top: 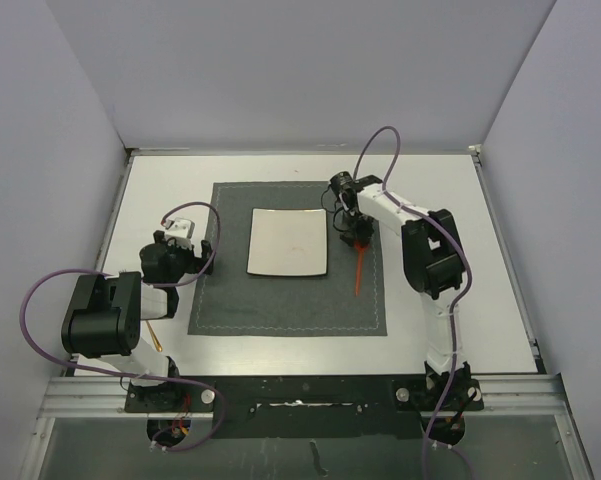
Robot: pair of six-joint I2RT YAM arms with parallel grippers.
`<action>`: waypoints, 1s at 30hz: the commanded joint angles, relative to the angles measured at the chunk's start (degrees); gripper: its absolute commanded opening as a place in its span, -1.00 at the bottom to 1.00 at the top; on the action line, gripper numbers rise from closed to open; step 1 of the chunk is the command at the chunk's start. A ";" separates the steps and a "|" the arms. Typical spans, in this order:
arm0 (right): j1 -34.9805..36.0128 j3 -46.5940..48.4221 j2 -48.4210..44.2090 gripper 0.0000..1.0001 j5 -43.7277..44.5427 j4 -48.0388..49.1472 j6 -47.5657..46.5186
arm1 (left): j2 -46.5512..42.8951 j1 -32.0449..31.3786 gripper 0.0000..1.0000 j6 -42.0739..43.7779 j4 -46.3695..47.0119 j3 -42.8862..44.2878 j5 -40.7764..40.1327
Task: Set the dinner table for one person
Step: Adjust the spoon with the napkin.
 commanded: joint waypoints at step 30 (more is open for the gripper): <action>-1.47 2.68 -0.04 -0.39 -2.38 -0.29 -6.83 | 0.47 0.14 0.96 -0.21 4.49 -0.06 0.58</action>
